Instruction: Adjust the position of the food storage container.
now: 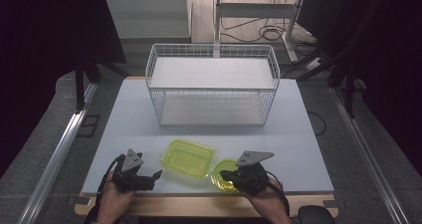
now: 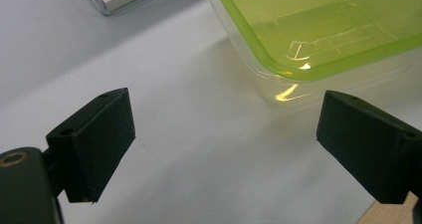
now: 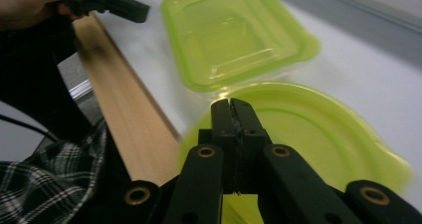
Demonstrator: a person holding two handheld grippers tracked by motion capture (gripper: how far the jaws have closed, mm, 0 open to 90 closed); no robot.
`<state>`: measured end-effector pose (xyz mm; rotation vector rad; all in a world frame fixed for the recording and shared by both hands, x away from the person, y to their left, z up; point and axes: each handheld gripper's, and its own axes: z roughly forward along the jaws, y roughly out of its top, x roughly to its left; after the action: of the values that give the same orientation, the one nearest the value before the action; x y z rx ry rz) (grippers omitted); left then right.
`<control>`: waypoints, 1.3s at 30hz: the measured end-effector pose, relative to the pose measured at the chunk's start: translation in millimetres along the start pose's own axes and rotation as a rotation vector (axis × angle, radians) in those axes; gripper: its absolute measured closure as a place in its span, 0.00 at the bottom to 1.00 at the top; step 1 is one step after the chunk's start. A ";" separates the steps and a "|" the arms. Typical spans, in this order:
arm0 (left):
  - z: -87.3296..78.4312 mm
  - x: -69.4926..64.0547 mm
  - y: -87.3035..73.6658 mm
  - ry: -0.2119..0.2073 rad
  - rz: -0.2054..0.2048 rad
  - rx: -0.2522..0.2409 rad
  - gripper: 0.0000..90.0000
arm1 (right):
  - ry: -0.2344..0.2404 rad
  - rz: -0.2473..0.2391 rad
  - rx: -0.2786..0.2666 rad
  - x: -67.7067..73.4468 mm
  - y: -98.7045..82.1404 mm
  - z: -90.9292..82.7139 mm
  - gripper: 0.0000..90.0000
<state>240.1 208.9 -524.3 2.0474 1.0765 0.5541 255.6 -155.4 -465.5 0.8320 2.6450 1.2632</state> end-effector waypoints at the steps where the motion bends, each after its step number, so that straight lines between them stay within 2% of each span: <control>1: 0.4 -0.3 0.0 0.000 0.002 0.004 0.09 | 0.010 -0.005 0.006 2.8 0.8 2.9 0.99; 9: 1.7 -1.5 0.0 0.008 0.013 0.019 0.09 | 0.058 -0.050 0.048 22.2 6.3 25.8 0.99; 14: 1.7 -1.3 0.0 0.009 0.011 0.020 0.09 | 0.058 -0.069 0.080 26.8 6.4 34.7 0.99; 24: 1.6 -1.9 0.3 0.013 0.015 0.021 0.09 | 0.022 -0.048 0.084 14.0 2.6 31.1 0.99; 28: 1.7 -2.0 0.6 0.009 0.007 0.022 0.09 | -0.022 -0.027 0.078 0.5 -1.3 21.3 0.99; 39: 2.2 -2.9 1.4 -0.005 -0.012 0.030 0.09 | -0.097 0.036 0.060 -29.8 -10.1 2.6 0.99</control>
<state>240.6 205.1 -524.7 2.0660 1.1004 0.5292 277.3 -174.0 -479.0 0.9294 2.6147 1.1255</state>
